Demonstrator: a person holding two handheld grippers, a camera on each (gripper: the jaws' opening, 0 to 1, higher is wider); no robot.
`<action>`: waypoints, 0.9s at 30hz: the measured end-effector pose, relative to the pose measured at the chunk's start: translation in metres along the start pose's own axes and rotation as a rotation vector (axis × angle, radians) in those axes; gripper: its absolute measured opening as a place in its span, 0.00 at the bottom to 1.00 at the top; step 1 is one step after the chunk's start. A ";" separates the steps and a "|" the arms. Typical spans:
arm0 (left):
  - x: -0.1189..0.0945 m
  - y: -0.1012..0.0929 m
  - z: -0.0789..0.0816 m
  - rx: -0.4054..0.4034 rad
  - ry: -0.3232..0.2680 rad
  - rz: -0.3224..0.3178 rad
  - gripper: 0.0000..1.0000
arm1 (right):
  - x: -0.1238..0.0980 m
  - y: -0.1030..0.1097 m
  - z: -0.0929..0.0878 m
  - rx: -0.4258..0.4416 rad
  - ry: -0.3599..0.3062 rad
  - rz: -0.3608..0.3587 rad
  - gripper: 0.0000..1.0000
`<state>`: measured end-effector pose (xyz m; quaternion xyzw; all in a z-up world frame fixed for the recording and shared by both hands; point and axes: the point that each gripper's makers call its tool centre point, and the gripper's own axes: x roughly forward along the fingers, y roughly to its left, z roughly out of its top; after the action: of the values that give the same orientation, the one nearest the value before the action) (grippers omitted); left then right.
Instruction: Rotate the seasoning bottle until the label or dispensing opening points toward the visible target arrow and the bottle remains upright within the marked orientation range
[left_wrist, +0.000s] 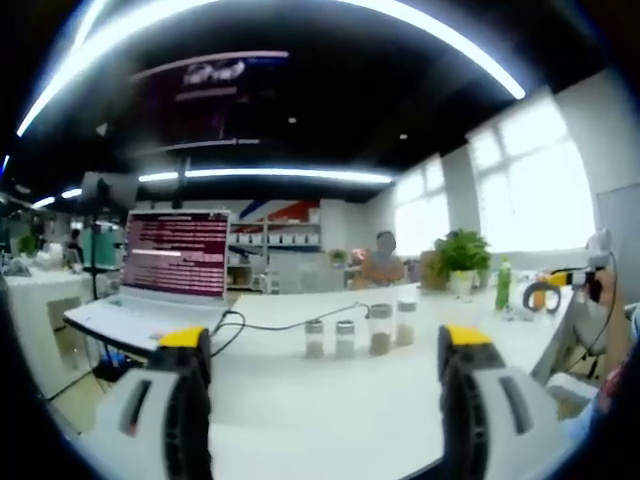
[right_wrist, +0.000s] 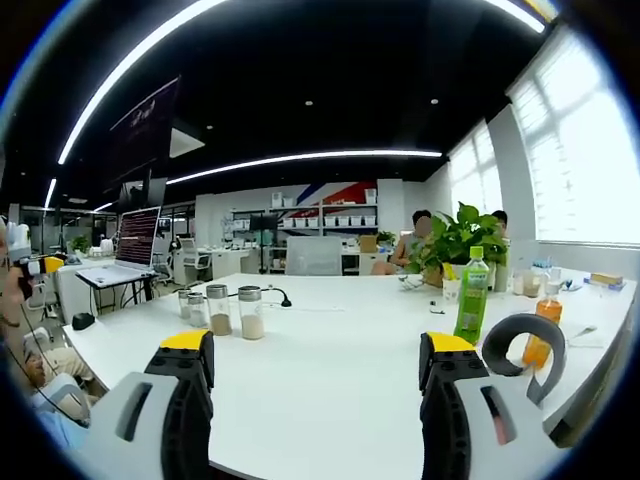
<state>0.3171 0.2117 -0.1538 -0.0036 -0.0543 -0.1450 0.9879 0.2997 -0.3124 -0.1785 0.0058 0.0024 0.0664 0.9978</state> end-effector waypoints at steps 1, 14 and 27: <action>0.000 0.000 0.000 0.007 -0.002 0.008 0.99 | 0.000 0.001 0.001 0.002 -0.002 0.001 0.87; 0.004 0.001 -0.003 0.036 0.006 -0.003 0.98 | 0.013 0.022 0.001 -0.085 0.026 0.016 0.83; 0.010 0.010 -0.015 0.012 0.059 0.008 1.00 | 0.044 0.068 0.034 -0.112 -0.010 0.137 0.83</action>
<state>0.3311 0.2177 -0.1678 0.0062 -0.0258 -0.1406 0.9897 0.3340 -0.2393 -0.1437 -0.0494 -0.0069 0.1346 0.9896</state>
